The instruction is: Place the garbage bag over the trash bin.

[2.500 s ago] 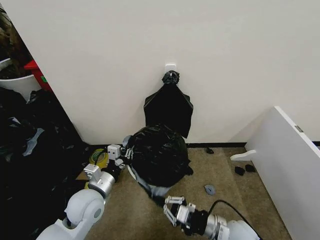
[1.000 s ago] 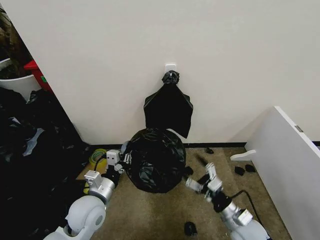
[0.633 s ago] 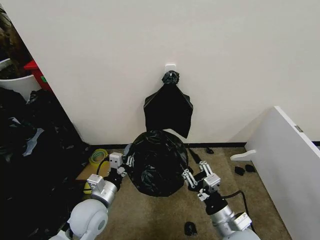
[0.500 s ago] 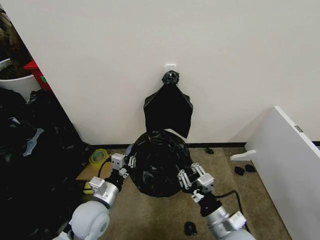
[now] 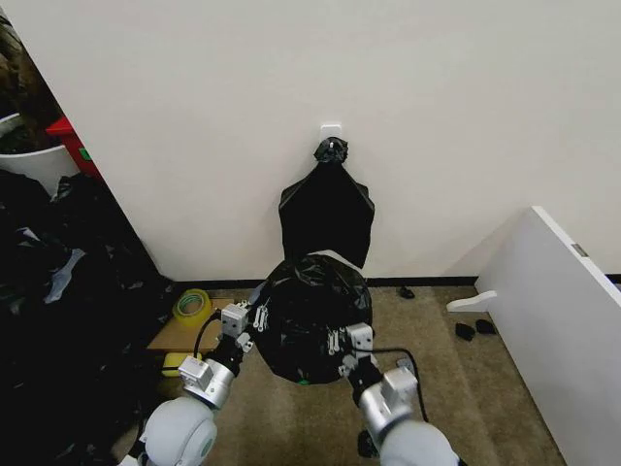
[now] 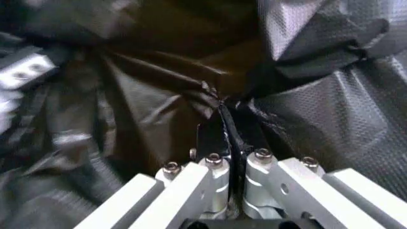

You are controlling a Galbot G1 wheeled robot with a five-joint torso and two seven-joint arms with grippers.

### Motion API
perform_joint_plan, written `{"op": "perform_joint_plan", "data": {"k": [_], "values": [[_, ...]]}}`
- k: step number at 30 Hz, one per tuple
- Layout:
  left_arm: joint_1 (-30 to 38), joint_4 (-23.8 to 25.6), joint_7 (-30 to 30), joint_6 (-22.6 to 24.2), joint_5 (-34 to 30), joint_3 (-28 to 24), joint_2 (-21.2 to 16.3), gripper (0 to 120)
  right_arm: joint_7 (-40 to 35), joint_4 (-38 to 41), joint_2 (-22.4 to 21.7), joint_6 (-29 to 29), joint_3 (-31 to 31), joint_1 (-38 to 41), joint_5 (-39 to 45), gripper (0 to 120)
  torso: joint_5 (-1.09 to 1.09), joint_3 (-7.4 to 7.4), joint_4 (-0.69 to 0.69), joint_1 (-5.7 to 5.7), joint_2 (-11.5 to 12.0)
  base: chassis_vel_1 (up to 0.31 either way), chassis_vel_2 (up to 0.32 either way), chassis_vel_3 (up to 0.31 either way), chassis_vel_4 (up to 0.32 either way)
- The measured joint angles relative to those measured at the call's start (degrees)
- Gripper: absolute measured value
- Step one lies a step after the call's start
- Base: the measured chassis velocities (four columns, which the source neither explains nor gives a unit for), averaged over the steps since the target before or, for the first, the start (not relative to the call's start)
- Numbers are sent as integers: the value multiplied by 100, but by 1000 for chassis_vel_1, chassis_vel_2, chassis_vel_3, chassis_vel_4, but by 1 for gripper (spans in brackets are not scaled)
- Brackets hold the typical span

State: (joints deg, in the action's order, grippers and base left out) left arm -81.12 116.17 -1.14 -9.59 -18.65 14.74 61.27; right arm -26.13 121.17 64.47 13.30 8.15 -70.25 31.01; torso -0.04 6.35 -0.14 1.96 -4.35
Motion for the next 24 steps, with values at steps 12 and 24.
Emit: {"op": "perform_joint_plan", "data": {"k": [12, 24], "values": [[84, -125, 21, -124, 130, 21, -106, 4, -566, -1128, 421, 810, 167, 1035, -523, 0, 0, 0, -2, 0, 0, 0, 0, 0, 0], [108, -237, 15, -125, 231, -70, -16, 4, 63, -1740, 477, -233, 98, 1215, -1213, 0, 0, 0, 0, 0, 0, 0, 0, 0, 0]]}}
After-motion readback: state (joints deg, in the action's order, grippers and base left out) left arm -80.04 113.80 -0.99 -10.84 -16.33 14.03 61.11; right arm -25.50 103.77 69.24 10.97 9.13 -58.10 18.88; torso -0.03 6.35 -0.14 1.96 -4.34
